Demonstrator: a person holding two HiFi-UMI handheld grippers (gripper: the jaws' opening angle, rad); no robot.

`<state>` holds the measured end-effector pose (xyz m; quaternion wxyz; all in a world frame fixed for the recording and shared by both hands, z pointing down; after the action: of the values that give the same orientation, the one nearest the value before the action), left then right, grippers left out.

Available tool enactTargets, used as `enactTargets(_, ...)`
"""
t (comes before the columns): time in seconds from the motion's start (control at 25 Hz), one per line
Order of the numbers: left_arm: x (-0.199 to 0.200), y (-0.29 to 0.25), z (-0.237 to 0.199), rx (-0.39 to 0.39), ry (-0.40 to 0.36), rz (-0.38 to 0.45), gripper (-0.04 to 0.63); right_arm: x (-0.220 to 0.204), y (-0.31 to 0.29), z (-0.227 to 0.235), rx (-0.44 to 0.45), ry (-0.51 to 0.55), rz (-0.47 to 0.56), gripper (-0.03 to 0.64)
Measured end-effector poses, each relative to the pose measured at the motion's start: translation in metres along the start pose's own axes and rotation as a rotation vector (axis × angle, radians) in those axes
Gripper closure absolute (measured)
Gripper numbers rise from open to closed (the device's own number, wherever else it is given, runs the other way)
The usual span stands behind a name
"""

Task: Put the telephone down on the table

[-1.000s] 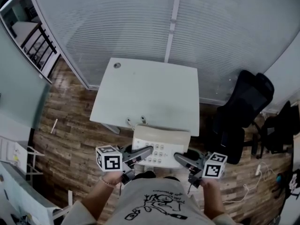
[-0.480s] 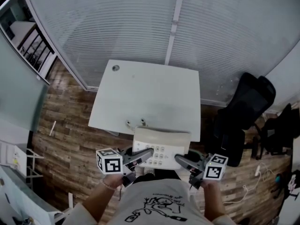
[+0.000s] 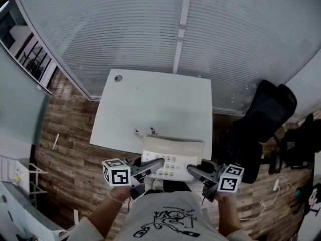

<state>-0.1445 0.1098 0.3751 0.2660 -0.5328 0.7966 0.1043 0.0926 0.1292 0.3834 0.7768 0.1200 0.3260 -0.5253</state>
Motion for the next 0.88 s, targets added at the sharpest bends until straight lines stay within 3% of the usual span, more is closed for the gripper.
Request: enactTargets(0.88,0.061,-0.106,-0.032,0.043,0.033,0.024,0.413,0.096,0.009,0.093,0.029,-0.032,-0.037,0.396)
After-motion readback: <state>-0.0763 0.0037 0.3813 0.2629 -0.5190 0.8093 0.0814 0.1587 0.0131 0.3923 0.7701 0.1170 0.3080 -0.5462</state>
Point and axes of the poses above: the fingertips, and each gripper's own axes: y backward along the fingers, z to its right, x out of its top, the point moved 7 cm from there along y, backward along the fingers, and after that the axes turned 1 degree about z, right-handed, at the moved point
